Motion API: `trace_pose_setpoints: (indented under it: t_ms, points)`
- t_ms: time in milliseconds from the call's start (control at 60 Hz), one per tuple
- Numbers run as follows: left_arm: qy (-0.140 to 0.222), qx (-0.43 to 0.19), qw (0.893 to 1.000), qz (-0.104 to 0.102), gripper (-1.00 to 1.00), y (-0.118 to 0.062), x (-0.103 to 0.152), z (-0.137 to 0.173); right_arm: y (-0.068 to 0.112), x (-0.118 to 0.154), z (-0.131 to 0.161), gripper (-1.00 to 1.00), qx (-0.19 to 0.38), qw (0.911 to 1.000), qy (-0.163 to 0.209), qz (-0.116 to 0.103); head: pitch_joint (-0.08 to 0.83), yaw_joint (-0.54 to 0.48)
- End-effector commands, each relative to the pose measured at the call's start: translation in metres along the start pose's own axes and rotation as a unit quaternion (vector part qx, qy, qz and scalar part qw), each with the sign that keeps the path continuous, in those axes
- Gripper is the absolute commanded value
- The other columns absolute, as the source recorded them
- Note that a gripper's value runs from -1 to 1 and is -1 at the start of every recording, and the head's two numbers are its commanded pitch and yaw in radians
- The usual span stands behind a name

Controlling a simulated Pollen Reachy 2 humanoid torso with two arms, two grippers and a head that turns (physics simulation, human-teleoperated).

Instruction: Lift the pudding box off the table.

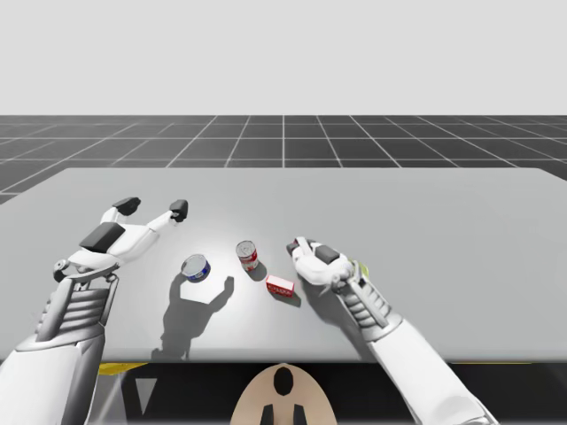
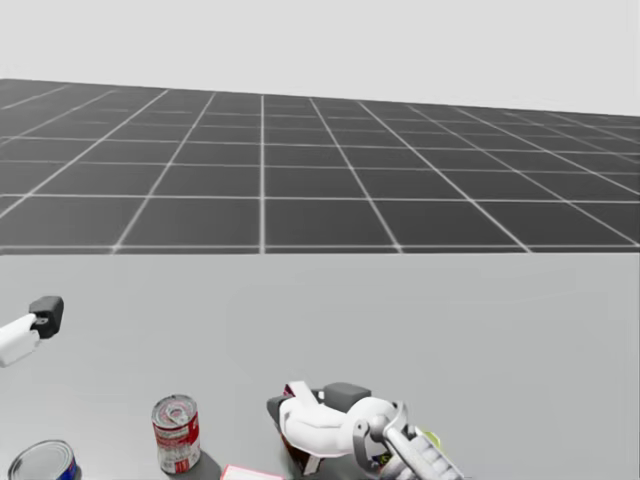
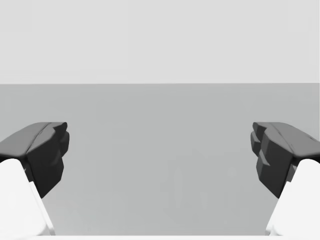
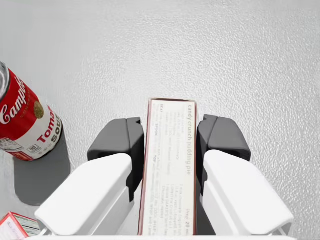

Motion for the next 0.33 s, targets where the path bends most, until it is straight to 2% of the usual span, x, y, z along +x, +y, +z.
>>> trace_pose_setpoints:
  t_ms: [17,100,117,217,233,267,300,333]
  points:
    - [0.001,0.001,1.000,0.000,-1.00,0.001,0.000,0.000,0.011,0.053,0.025,1.00,-0.156,0.9806,0.119,0.011,0.276,-0.13]
    - [0.000,0.001,1.000,0.000,-1.00,0.001,0.000,0.000,0.015,0.076,0.039,1.00,-0.158,0.9834,0.087,0.019,0.275,-0.13]
    - [0.000,0.002,1.000,0.000,-1.00,0.001,0.000,0.000,0.017,0.087,0.046,1.00,-0.160,0.9845,0.070,0.021,0.275,-0.13]
    - [0.000,0.002,1.000,0.001,-1.00,0.001,0.000,-0.001,0.021,0.116,0.068,1.00,-0.163,0.9861,0.023,0.025,0.273,-0.13]
    - [0.000,0.002,1.000,0.001,-1.00,0.001,0.000,-0.001,0.024,0.125,0.075,1.00,-0.166,0.9856,0.007,0.031,0.272,-0.13]
    - [0.000,0.003,1.000,0.001,-1.00,0.002,0.000,-0.001,0.025,0.127,0.078,1.00,-0.168,0.9853,0.002,0.033,0.271,-0.13]
    - [0.000,0.003,1.000,0.001,-1.00,0.002,0.000,-0.001,0.028,0.137,0.088,1.00,-0.179,0.9824,-0.027,0.048,0.273,-0.14]
    - [0.000,0.003,1.000,0.001,-1.00,0.002,0.000,-0.001,0.030,0.142,0.092,1.00,-0.180,0.9818,-0.038,0.047,0.272,-0.14]
